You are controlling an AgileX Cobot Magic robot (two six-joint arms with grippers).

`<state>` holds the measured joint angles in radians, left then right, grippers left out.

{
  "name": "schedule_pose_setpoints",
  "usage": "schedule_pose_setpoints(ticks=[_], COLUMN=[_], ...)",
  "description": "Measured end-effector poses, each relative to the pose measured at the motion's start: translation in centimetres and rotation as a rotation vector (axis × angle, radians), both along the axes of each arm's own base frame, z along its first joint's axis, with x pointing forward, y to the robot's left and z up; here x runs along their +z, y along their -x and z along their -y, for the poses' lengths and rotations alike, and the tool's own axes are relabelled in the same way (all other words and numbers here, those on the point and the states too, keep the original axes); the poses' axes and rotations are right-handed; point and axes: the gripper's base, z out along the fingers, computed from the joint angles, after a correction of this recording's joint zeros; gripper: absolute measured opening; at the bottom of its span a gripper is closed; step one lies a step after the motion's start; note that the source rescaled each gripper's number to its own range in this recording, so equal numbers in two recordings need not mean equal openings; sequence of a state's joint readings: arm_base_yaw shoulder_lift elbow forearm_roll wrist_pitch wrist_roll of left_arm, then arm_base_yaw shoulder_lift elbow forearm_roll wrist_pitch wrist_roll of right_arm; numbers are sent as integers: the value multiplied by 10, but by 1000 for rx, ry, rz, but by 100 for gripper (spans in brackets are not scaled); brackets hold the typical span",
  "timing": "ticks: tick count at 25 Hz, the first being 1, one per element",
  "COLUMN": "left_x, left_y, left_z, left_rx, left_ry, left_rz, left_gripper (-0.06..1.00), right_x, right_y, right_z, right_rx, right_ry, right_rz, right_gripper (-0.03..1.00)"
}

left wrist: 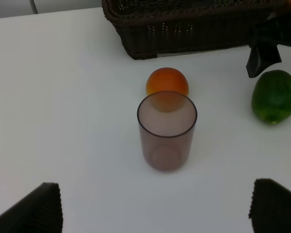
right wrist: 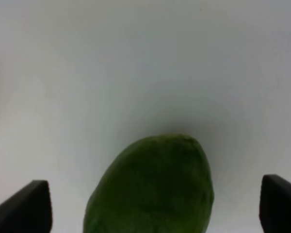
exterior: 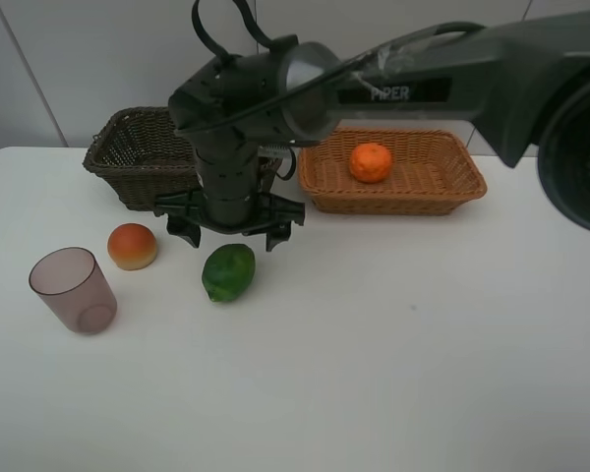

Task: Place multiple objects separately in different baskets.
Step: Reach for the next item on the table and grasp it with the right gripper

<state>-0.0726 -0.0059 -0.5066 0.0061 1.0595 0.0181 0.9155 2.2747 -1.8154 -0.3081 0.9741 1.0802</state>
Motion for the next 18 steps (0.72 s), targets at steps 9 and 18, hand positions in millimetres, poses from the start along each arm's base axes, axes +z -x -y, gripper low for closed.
schedule_pose_setpoints(ticks=[9, 18], left_x=[0, 0], left_y=[0, 0], left_z=[0, 0], left_rx=[0, 0], left_ry=[0, 0], left_rz=[0, 0], left_gripper=[100, 100], right_x=[-18, -32], right_y=[0, 0], right_z=[-3, -6], right_rx=[-30, -52], right_ry=[-11, -21], right_rz=[-27, -53], right_gripper=[87, 87])
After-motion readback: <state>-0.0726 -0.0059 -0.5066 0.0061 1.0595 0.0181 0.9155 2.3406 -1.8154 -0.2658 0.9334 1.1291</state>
